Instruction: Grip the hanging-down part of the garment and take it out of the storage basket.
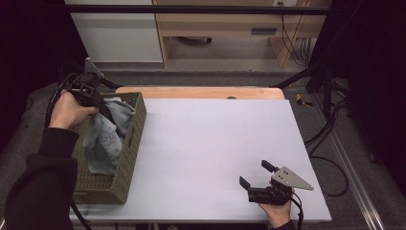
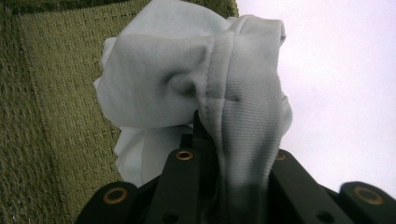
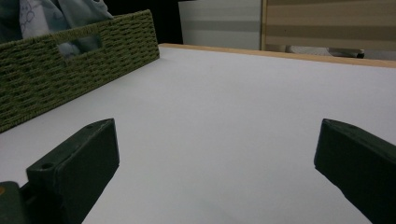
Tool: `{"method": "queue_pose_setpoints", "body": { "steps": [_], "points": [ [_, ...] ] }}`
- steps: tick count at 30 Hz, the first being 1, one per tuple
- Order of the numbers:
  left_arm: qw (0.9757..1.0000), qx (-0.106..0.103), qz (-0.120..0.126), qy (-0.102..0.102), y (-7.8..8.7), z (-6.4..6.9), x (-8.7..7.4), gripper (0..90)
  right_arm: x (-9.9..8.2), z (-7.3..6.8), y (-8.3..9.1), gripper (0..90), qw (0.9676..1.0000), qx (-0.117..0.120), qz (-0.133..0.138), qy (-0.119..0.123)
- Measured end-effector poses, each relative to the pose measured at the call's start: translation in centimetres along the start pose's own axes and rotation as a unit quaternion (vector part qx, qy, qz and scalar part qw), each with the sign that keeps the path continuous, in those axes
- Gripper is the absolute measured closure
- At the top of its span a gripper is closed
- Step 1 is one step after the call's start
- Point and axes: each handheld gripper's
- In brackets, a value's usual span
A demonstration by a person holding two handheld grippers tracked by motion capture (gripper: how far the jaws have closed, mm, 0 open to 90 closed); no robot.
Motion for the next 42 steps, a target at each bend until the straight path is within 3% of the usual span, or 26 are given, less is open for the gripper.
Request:
{"method": "queue_pose_setpoints", "body": {
  "steps": [12, 31, 42],
  "points": [
    [0.9998, 0.003, 0.017, 0.004, 1.7, 0.2, -0.2, 81.7, 0.0, 0.0, -0.1, 0.2, 1.0000, 0.004, -0.001, -0.003],
    [0.9982, 0.014, 0.057, -0.009, 7.5, 2.2, -0.6, 81.8, 0.2, -0.4, -0.4, 0.2, 1.0000, 0.008, 0.001, 0.000],
    [0.9970, 0.023, 0.071, -0.022, 9.6, 3.8, -0.6, 81.8, 0.4, -0.5, -0.3, 0.2, 0.9999, 0.010, 0.004, -0.001]
  ]
}}
Point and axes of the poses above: each handheld gripper's, and its own axes: y roughly backward along the jaws, x roughly out of its top, z roughly to its right, and after that the axes turned 8 degrees about -x, right-handed
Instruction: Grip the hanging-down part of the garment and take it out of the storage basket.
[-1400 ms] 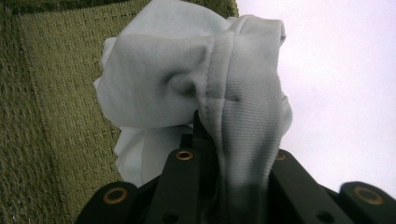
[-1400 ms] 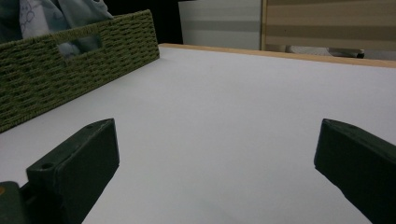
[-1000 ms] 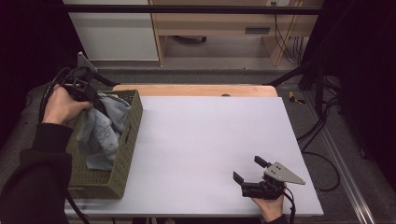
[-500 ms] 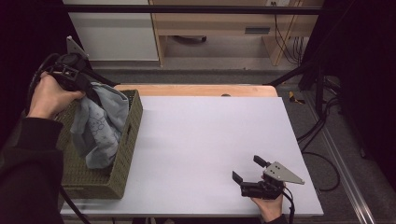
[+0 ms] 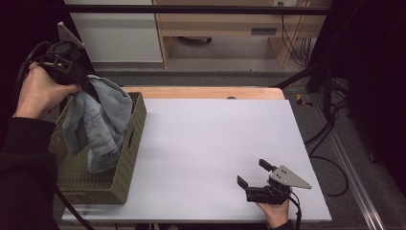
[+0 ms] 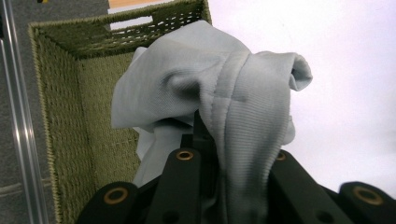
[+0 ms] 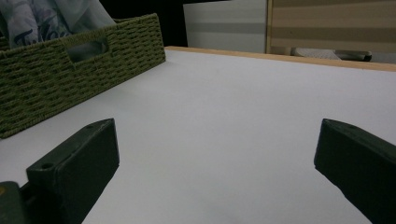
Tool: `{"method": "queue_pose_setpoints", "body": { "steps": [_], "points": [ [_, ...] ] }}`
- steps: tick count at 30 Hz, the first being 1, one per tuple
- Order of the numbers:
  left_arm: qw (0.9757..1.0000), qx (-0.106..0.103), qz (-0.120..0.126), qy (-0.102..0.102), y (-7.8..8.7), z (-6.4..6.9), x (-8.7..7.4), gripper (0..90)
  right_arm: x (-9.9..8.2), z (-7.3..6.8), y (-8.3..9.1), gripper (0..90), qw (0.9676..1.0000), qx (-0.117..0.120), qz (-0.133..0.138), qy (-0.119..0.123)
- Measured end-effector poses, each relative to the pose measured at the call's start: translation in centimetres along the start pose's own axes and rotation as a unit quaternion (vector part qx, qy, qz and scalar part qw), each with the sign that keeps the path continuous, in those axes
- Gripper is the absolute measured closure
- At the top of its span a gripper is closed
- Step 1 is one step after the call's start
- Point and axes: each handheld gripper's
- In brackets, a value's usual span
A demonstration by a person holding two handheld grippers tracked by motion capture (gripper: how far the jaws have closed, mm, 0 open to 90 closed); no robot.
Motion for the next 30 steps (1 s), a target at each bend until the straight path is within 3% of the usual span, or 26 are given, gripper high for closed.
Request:
{"method": "queue_pose_setpoints", "body": {
  "steps": [12, 17, 30],
  "points": [
    [0.9999, 0.007, 0.011, -0.010, 1.3, 1.2, 0.5, 81.8, 1.0, -0.6, -0.5, 0.2, 0.9998, 0.016, 0.005, 0.004],
    [0.9998, 0.006, 0.016, -0.010, 1.6, 1.2, 0.6, 81.8, 2.2, -1.6, -1.4, 0.2, 0.9993, 0.033, 0.014, 0.014],
    [0.9998, 0.006, 0.017, -0.007, 1.8, 0.7, 0.5, 81.8, 5.7, -7.4, -6.0, 0.3, 0.9935, 0.108, 0.032, 0.016]
  ]
}}
Point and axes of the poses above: each handheld gripper's, and its own axes: y roughly backward along the jaws, x roughly out of its top, z roughly to its right, and after that the axes turned 8 degrees about -x, right-handed
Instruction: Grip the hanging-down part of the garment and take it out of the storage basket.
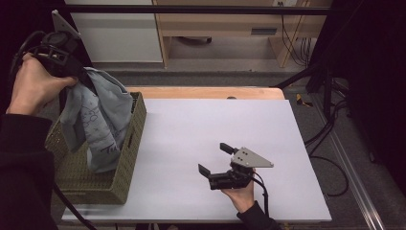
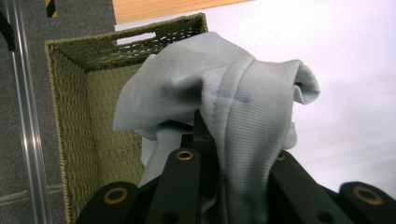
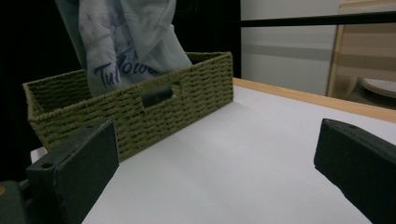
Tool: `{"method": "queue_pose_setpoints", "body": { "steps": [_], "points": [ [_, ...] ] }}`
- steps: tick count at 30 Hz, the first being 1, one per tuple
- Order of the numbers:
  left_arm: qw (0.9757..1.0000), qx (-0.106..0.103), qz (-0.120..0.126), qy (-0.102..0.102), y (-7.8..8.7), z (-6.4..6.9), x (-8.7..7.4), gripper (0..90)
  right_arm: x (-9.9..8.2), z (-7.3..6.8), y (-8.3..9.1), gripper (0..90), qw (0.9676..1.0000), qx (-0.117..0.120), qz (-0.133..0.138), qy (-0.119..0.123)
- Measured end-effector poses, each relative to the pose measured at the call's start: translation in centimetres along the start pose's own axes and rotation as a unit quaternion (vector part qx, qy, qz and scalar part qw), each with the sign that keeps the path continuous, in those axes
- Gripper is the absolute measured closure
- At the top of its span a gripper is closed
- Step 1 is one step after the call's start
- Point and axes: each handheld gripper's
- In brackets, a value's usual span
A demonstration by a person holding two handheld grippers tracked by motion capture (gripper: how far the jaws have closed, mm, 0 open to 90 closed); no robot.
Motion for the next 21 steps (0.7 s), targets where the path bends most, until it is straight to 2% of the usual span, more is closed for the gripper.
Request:
{"method": "queue_pose_setpoints", "body": {
  "steps": [1, 10, 11, 13, 15, 21],
  "points": [
    [1.0000, 0.000, 0.000, 0.000, 0.0, 0.0, 0.0, 81.8, 0.0, 0.0, 0.0, 0.3, 1.0000, 0.000, 0.000, 0.000],
    [1.0000, -0.002, 0.002, 0.001, 0.3, 0.1, 0.2, 81.8, 1.3, -2.3, -3.9, 1.0, 0.9993, 0.037, 0.000, -0.001],
    [1.0000, -0.002, -0.001, 0.000, 0.2, 0.2, 0.2, 81.8, 1.5, -3.0, -4.9, 1.1, 0.9990, 0.045, 0.001, 0.001],
    [1.0000, 0.000, -0.002, 0.000, 0.2, 0.2, 0.3, 81.8, 1.6, -3.2, -5.2, 1.2, 0.9989, 0.046, -0.001, -0.001],
    [1.0000, 0.000, -0.005, -0.001, 0.1, 0.3, 0.3, 81.8, 1.9, -4.0, -6.6, 1.4, 0.9983, 0.058, -0.003, -0.004],
    [0.9999, -0.001, -0.012, -0.001, -0.2, 0.3, 0.4, 81.9, 2.2, -5.1, -8.5, 1.8, 0.9973, 0.073, -0.006, -0.002]
  ]
}}
Point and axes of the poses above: each handheld gripper's, and its own axes: y roughly backward along the jaws, x roughly out of its top, z roughly to its right, and after that the axes turned 8 degrees about -x, right-handed
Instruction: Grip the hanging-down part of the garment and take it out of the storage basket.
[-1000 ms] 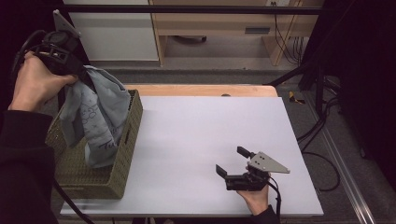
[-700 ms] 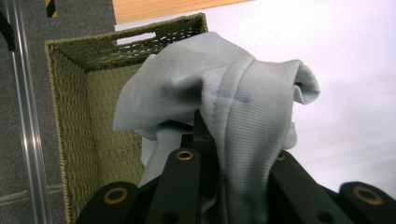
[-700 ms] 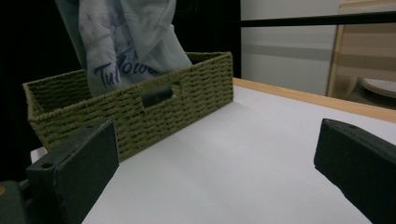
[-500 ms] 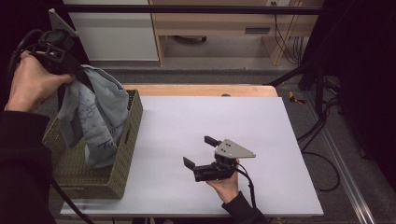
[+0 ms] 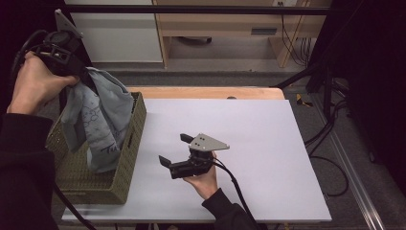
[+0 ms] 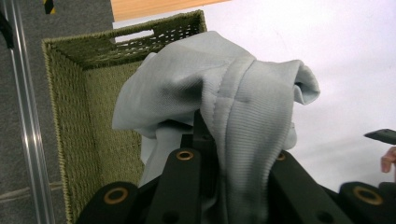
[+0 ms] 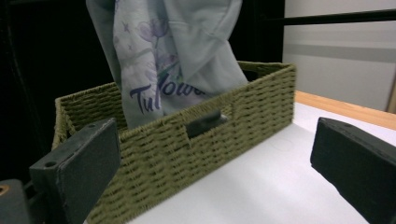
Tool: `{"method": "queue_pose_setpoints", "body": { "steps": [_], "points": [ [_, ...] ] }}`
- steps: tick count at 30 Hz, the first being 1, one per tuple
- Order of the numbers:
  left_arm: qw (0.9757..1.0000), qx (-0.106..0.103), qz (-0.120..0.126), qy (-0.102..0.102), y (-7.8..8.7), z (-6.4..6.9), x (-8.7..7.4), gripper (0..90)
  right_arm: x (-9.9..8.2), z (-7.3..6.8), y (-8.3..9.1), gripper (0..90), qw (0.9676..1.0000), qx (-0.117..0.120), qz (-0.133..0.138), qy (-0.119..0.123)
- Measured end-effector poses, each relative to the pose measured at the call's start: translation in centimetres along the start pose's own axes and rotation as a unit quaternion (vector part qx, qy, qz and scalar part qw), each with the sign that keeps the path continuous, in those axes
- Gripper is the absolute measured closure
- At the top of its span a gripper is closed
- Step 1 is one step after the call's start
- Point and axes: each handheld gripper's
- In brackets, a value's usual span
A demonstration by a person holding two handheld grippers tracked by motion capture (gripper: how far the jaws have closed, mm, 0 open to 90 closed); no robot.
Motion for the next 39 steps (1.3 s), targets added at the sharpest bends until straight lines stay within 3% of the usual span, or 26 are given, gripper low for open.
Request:
{"method": "queue_pose_setpoints", "body": {
  "steps": [6, 26, 30, 39],
  "points": [
    [1.0000, 0.004, -0.005, -0.001, -0.3, 0.1, 0.1, 81.8, 0.5, -1.5, -2.8, 2.4, 0.9997, 0.022, -0.005, -0.004],
    [1.0000, 0.006, -0.002, -0.004, 0.1, 0.0, 0.0, 81.8, 1.8, -4.5, -9.2, 4.4, 0.9984, 0.050, -0.016, 0.018],
    [1.0000, 0.006, -0.003, -0.006, 0.2, 0.1, 0.0, 81.8, 1.9, -5.8, -11.1, 6.4, 0.9974, 0.060, -0.030, 0.026],
    [1.0000, 0.009, 0.002, -0.002, 0.5, -0.2, -0.2, 81.8, 1.3, -6.8, -13.8, 11.7, 0.9961, 0.069, -0.048, 0.026]
  ]
}}
Point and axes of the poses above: each handheld gripper's, and its own axes: y roughly backward along the jaws, x roughly out of its top, z roughly to its right, and after that the axes turned 8 degrees about -x, right-handed
